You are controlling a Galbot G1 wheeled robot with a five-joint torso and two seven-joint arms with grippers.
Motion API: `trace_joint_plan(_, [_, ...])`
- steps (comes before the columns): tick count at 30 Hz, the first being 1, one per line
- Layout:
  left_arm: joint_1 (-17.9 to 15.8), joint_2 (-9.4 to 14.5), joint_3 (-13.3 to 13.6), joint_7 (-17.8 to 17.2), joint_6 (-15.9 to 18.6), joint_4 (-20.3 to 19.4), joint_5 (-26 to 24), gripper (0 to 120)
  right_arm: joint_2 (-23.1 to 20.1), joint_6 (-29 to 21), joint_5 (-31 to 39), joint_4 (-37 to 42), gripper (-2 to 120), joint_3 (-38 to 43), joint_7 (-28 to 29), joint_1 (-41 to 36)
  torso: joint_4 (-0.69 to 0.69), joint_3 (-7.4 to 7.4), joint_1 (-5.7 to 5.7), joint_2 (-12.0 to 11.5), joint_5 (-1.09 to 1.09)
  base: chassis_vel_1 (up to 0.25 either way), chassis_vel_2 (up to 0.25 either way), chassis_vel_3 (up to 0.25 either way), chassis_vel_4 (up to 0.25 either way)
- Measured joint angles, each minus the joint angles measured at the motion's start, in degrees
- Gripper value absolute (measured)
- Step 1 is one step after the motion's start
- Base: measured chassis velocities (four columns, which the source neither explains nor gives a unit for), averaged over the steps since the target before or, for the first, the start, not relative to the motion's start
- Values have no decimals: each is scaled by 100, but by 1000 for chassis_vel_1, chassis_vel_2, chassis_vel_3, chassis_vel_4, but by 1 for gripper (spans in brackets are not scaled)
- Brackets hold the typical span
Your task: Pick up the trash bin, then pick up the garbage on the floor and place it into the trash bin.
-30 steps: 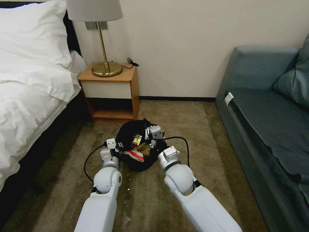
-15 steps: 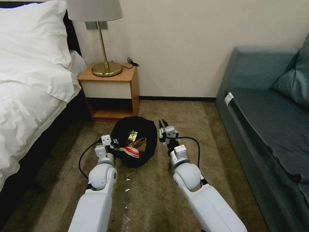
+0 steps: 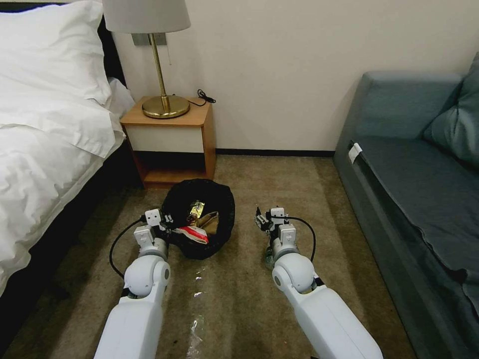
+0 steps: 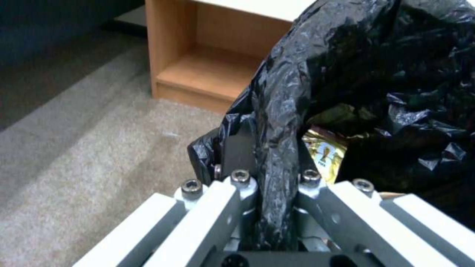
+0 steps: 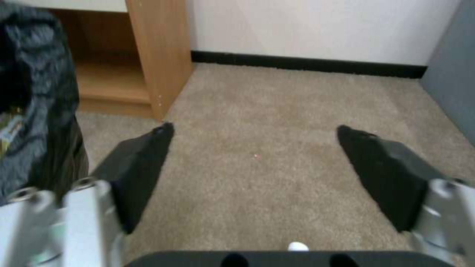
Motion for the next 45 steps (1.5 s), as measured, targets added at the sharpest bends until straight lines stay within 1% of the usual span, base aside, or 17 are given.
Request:
trace_joint_plan(1, [0,0,0,0,0,0,0,2,0,0,0,0,90,0,0,0,0,0,0,0,0,0,0,0,0])
trace_joint_plan(3, [3,9,6,-12,36,-66,-27,2,-16,-367,300,-61,98,-32,-23,33,-1,0,0,0,0,0,0,0,0])
trace_joint_plan(4, [6,17,16,-14,52,-77,-41,2,-15,-436,372,-122,100,-41,-20,40,-1,0,0,0,0,0,0,0,0])
trace_joint_plan(10, [5,46,59,-21,79,-75,-50,2,26,-498,467,-466,100,-23,-40,51,-1,0,0,-1,0,0,0,0,0])
trace_joint_plan(15, [12,87,87,-42,109,-94,-58,2,107,-544,574,-961,100,71,-189,120,-1,0,0,-1,0,0,0,0,0])
trace_joint_plan(22, [60,95,51,-49,119,-129,-59,2,273,-695,760,-1479,100,177,-387,220,0,0,0,-1,0,0,0,0,0])
trace_joint_plan(27, [81,95,38,-42,119,-129,-55,2,319,-745,811,-1687,100,210,-448,273,0,0,0,0,0,0,0,0,0])
trace_joint_plan(30, [68,95,43,-40,118,-125,-54,2,360,-747,806,-2023,100,255,-506,426,-1,0,0,-1,0,0,0,0,0])
trace_joint_plan(31, [68,95,43,-40,118,-125,-54,2,360,-747,806,-2023,100,255,-506,426,-1,0,0,-1,0,0,0,0,0])
trace_joint_plan(33, [67,97,66,-41,117,-136,-54,2,444,-747,734,-2434,100,351,-528,617,-1,0,0,0,-1,0,0,0,0])
trace_joint_plan(34, [67,97,66,-41,117,-136,-54,2,444,-747,734,-2434,100,351,-528,617,-1,0,0,0,-1,0,0,0,0])
trace_joint_plan(36, [88,106,77,-43,117,-153,-54,2,541,-737,642,-2826,100,452,-549,751,-1,0,0,-1,0,0,0,0,0])
trace_joint_plan(37, [88,106,77,-43,117,-153,-54,2,541,-737,642,-2826,100,452,-549,751,-1,0,0,-1,0,0,0,0,0])
trace_joint_plan(38, [103,112,82,-45,118,-166,-53,2,612,-694,535,-3119,100,501,-610,824,0,0,0,-1,0,0,0,0,0])
trace_joint_plan(39, [103,112,82,-45,118,-166,-53,2,612,-694,535,-3119,100,501,-610,824,0,0,0,-1,0,0,0,0,0])
trace_joint_plan(42, [144,168,123,-48,118,-194,-54,2,754,-570,353,-3670,100,578,-753,993,-1,1,0,-1,0,0,0,0,0])
trace_joint_plan(45, [143,176,122,-49,119,-198,-56,2,779,-563,311,-3736,100,597,-774,1028,-1,0,0,-1,0,0,0,0,0])
